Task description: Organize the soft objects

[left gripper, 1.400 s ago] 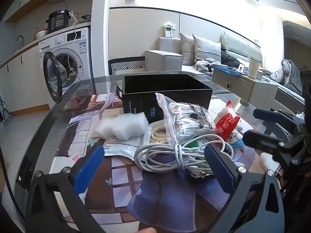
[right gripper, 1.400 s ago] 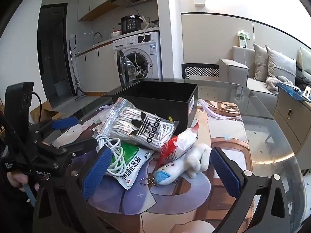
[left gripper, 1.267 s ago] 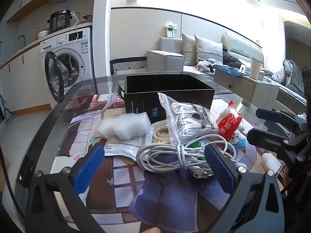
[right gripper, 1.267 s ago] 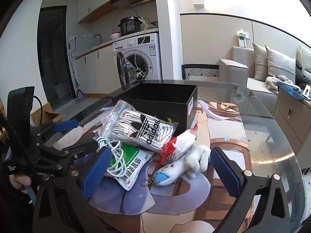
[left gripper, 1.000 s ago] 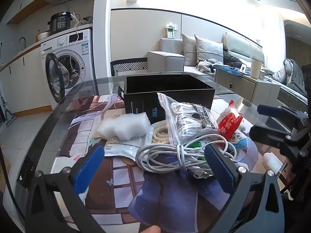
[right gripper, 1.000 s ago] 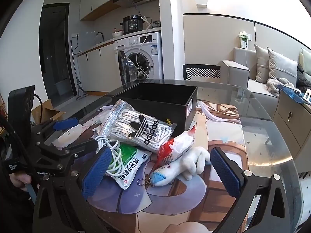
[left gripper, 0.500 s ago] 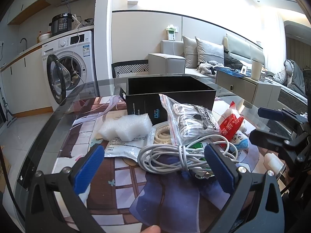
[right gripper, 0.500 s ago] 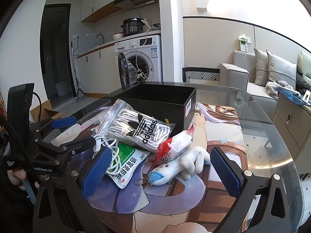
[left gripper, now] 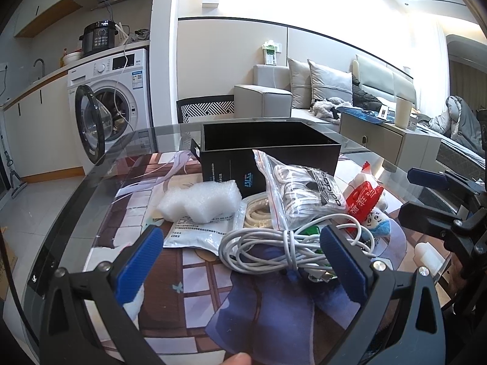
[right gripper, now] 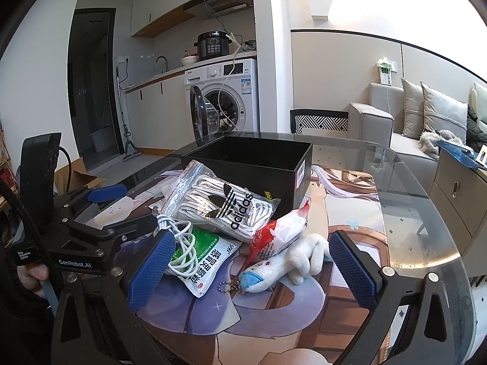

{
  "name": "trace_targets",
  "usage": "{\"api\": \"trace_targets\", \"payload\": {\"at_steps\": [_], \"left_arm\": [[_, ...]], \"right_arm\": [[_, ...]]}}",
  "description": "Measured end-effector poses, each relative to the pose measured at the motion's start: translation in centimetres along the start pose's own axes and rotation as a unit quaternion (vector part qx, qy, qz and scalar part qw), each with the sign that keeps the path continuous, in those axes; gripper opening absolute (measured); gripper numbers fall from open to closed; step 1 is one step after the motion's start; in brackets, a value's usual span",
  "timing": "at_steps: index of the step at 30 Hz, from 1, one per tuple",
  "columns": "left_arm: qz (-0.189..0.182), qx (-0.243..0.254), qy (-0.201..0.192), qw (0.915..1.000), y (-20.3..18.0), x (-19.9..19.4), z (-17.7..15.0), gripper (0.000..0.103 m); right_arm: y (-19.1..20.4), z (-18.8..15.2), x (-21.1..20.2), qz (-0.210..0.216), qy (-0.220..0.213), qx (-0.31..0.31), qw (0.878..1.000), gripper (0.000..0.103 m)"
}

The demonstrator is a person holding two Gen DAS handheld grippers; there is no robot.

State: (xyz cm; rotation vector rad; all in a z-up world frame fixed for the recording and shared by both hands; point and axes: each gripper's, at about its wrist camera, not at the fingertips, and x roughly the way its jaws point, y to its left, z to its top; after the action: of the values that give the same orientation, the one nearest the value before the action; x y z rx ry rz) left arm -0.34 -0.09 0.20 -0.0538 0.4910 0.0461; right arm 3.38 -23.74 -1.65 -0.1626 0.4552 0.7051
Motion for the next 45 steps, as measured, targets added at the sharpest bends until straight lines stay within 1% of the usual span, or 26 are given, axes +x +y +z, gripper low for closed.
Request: {"api": "trace_targets", "payload": {"at_steps": [7,32,45], "left_arm": [[0.001,0.001,0.000,1.0000,0.06,0.01,-0.02,0.103],[0.007,-0.005,-0.004,1.0000,0.54,0.40,0.21,0.103],[0.007,-0.009,-0.009,0.9999,0.75,0.29,0.18,0.103]], "right_arm": [[0.12,-0.06,0.32,0.003,0.008,-0.005,1.000,0.103],[-0.04,0.07,0.36,0.003,0.008,-0.001,1.000,0.103],[-0.46,0.47,0.26,-0.003,0.007,-0.001,1.000,0.103]]}}
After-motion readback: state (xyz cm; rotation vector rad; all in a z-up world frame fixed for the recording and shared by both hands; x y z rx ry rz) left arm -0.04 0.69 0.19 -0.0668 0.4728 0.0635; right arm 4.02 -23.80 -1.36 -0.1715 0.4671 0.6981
